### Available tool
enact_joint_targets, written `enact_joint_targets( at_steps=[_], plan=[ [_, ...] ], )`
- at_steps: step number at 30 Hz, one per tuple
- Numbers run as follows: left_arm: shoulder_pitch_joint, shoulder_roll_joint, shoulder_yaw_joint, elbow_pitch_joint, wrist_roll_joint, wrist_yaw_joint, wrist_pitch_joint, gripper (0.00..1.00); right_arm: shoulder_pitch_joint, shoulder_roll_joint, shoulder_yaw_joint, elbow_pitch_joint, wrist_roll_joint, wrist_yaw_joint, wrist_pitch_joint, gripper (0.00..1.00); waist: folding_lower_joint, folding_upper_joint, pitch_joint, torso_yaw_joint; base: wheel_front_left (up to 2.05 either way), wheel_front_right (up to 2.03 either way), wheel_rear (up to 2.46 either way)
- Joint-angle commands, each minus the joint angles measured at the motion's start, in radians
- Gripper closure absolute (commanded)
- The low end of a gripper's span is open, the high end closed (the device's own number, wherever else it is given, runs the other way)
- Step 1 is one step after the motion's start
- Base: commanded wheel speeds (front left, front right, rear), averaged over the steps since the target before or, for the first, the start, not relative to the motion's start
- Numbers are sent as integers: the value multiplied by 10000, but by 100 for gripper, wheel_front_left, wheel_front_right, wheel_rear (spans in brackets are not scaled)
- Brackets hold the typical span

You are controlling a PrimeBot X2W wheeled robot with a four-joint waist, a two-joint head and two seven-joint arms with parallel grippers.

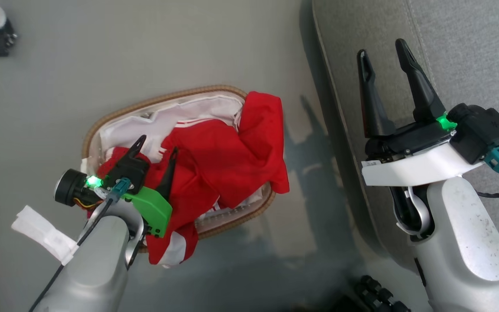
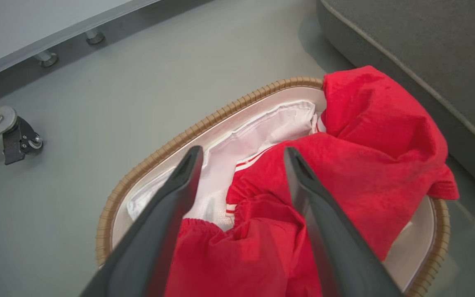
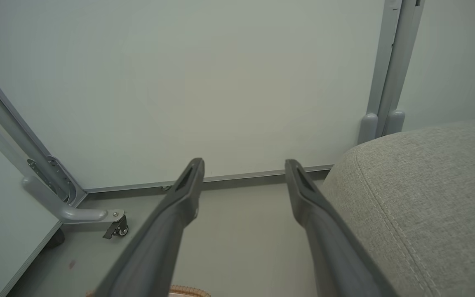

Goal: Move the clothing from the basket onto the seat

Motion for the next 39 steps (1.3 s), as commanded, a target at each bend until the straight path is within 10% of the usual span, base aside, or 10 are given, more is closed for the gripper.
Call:
enact_joint_targets(
  at_steps=[1, 30, 31, 32, 39],
  plan=[
    [-308, 131, -130, 332, 82, -49, -9, 0, -137, -22, 48, -64, 119, -3, -48, 0, -1, 0, 715, -517, 0, 0, 0],
    [-2927, 55, -2712, 5277, 68, 34, 2718, 0, -372, -25, 658, -261, 1332, -3, -48, 0, -1, 0, 1830, -1350, 0, 0, 0],
    [-2843, 23, -2631, 5292, -12, 35, 2617, 61, -350, -28, 615, -199, 1378, -3, -48, 0, -1, 0, 1761, -1337, 0, 0, 0],
    [-2760, -26, -2578, 5302, -91, 34, 2521, 100, -333, -26, 591, -136, 1382, -3, -48, 0, -1, 0, 1688, -1316, 0, 0, 0],
    [-2148, -161, -2506, 5374, -502, -7, 1980, 100, -161, -28, 431, 266, 1276, -3, -48, 0, -1, 0, 741, -1146, 0, 0, 0]
  ],
)
